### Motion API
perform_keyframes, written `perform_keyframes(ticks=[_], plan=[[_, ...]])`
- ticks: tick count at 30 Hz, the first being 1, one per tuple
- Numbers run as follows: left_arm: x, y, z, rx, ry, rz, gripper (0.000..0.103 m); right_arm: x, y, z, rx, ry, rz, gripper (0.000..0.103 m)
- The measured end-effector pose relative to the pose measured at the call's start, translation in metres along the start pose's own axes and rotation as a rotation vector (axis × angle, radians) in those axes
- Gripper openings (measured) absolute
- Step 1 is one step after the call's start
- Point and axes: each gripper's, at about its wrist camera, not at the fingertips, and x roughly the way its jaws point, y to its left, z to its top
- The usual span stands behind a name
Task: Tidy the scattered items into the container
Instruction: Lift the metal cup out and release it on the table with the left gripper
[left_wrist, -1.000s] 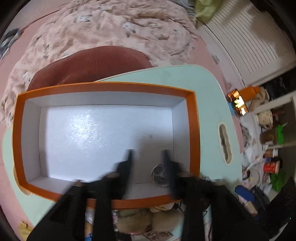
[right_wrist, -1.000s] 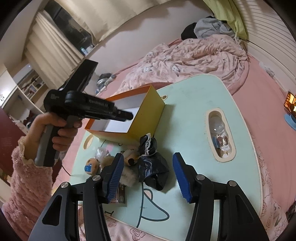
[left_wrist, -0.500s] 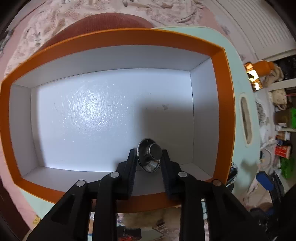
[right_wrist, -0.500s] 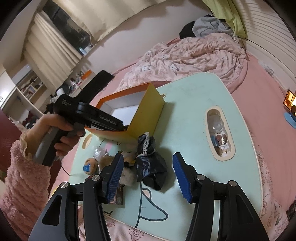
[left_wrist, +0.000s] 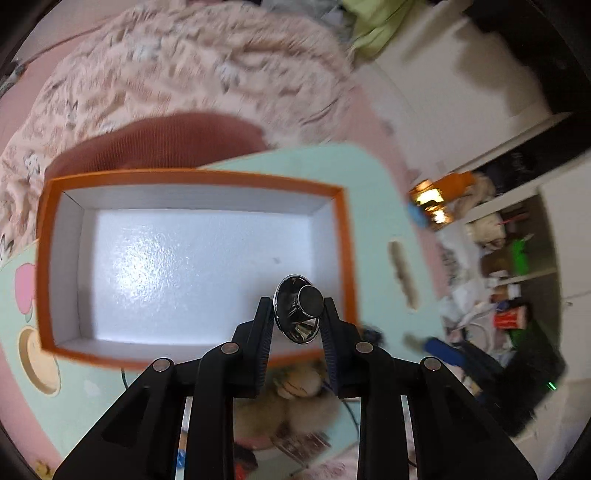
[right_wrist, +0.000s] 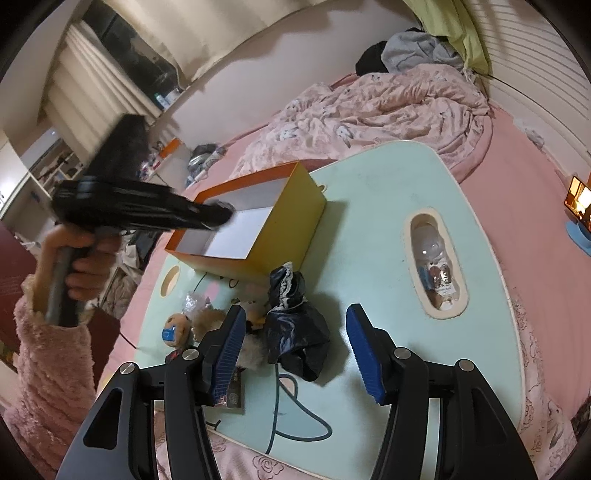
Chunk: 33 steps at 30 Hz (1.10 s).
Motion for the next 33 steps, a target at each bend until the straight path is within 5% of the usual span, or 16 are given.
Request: perform_keyframes(ticks=[6,11,17,20,21,25,28,33], plan=[[-0.025,-0.011,-0.063,0.082,-0.085,-0.014,0.026,0.01,0.011,-0.002,-0.021,0.027,0.014,0.056],[0.0,0.011,-0.121,0.046,-0.062,-0.021,0.027,0.013,0.018,-0.002,-0.033,0.033,0.01,0.056],[0.034,0.021,-0.14,0.022,-0.043,-0.057,0.029,0.021,0.031,0.001,-0.06,0.047,0.006,0.056],[0.032,0.017,-0.143,0.06,-0.094,-0.038,0.052,0.029,0.034,0.005,-0.059,0.057,0.015,0.056],[0.028,0.018,-0.144,0.056,-0.116,-0.03,0.061,0.032,0.034,0.007,-0.049,0.062,0.02,0.056],[-0.001,0.03,-0.146,0.017,-0.245,-0.134,0.061,0.045,0.035,0.016,-0.016,0.074,0.058,0.056],[-0.032,0.054,-0.143,-0.076,-0.427,-0.16,0.065,0.056,0.039,0.021,0.002,0.095,0.098,0.056],[-0.057,0.101,-0.129,-0.286,-0.688,0.149,0.074,0.07,0.056,0.022,-0.036,0.131,0.144,0.056]])
